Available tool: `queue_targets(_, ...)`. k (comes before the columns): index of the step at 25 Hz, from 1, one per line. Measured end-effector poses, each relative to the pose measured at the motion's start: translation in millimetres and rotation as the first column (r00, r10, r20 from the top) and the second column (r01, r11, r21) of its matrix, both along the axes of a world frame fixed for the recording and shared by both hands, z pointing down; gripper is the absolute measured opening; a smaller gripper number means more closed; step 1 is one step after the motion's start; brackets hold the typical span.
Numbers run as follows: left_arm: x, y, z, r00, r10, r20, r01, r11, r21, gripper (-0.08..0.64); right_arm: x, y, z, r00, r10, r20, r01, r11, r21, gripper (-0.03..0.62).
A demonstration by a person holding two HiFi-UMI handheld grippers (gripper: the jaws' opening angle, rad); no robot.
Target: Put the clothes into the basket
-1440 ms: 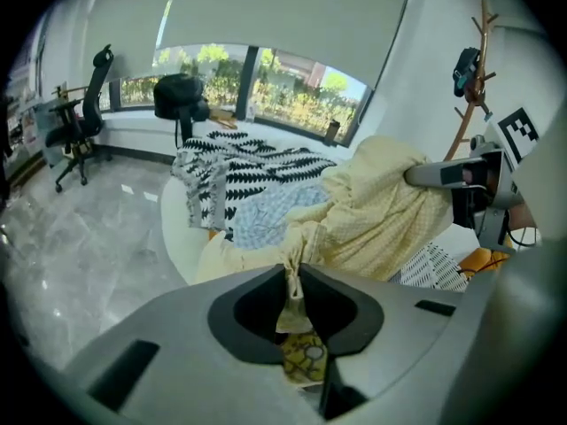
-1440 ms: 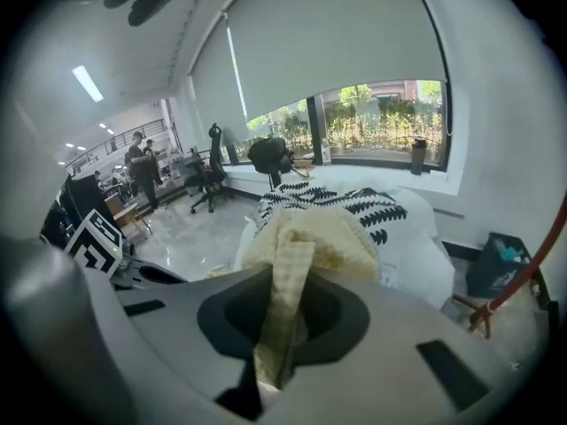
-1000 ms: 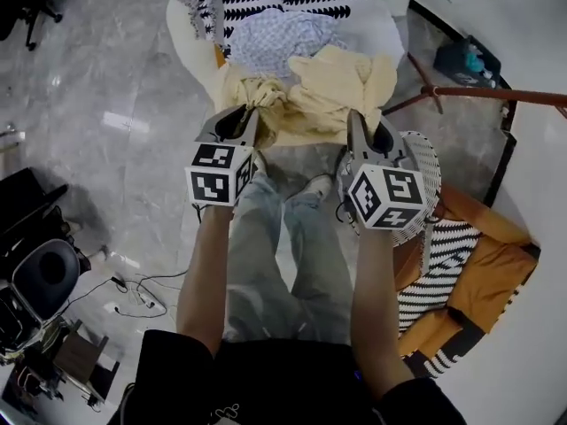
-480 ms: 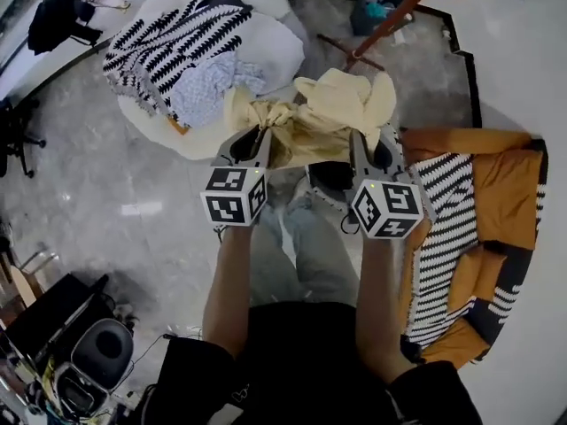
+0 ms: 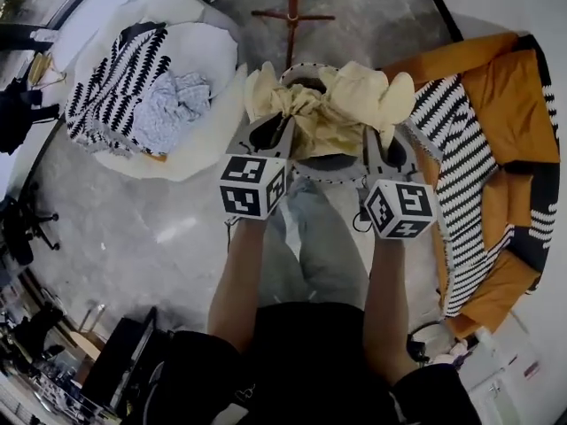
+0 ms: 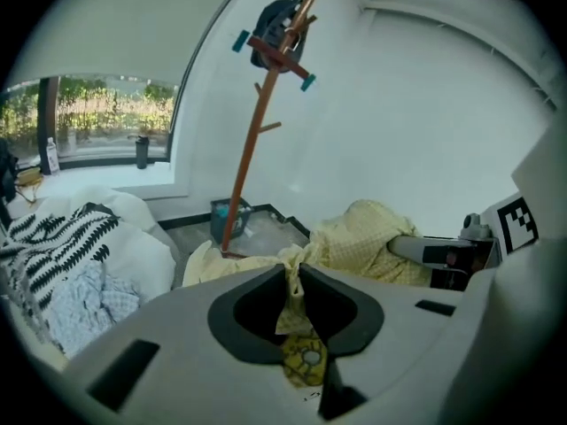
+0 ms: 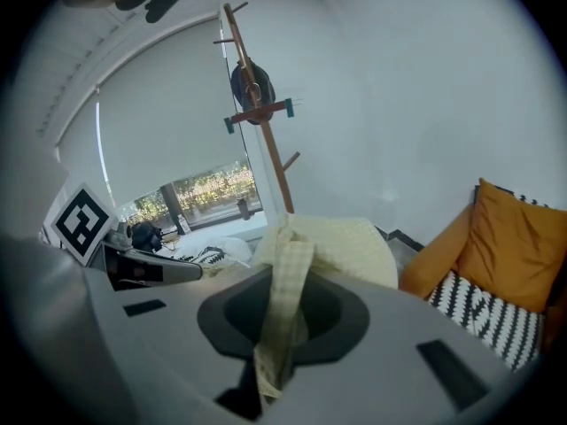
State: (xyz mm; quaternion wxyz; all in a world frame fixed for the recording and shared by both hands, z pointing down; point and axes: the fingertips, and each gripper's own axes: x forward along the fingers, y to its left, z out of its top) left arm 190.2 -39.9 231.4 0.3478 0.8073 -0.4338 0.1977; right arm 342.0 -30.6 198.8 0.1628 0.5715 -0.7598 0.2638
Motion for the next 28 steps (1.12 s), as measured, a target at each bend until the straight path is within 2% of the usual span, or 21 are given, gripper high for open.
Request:
queue_targets(3, 30.1, -2.5, 31.1, 0.999, 0.032, -0.013, -0.032, 0.998, -0.044, 0.051, 21.4, 3.9, 30.2, 0.999, 0.038, -0.02, -0.039, 0.999, -0.031, 0.037)
queue_targets(6, 51.3, -1.5, 73.8, 0.998, 0.068, 0.0, -0.068, 0.994, -0.08, 0.051, 30.7, 9.0, 70.4, 0.998, 0.038, -0.046, -0.041, 0.997, -0.067, 0.037)
queue_targets(13, 68.9, 12.0, 181.6, 0.99, 0.129, 0.052, -0.116, 0.971, -0.211, 0.051, 35.4, 31.6, 180.6, 0.997, -0.04, -0.064, 0.027, 0.981, -0.191, 0.037)
queue_targets(19, 82.7, 14.2, 250.1, 0.987, 0.144, 0.069, -0.12, 0.954, -0.274, 0.052, 46.2, 42.7, 257.9, 0.991, -0.008, -0.13, -0.027, 0.963, -0.268, 0.038)
queue_targets(23, 79.3, 23.4, 270.6, 0.987, 0.131, 0.091, -0.101, 0.954, -0.283, 0.09, 48.4, 56.5, 293.6, 0.98, 0.005, -0.197, -0.076, 0.932, -0.354, 0.039)
queue_targets(24, 79.2, 25.6, 270.8, 0.987, 0.134, 0.085, -0.105, 0.955, -0.279, 0.106, 50.5, 60.0, 299.7, 0.975, 0.01, -0.222, -0.095, 0.923, -0.374, 0.062)
queue_targets(25, 78.4, 27.9, 270.1, 0.988, 0.136, 0.079, -0.109, 0.955, -0.276, 0.116, 52.1, 63.2, 303.5, 0.97, 0.018, -0.24, -0.113, 0.915, -0.388, 0.111)
queue_targets(28, 66.7, 32.8, 265.2, 0.991, 0.116, 0.069, -0.093, 0.958, -0.271, 0.117, 48.5, 71.2, 303.7, 0.969, 0.035, -0.246, -0.136, 0.904, -0.406, 0.127)
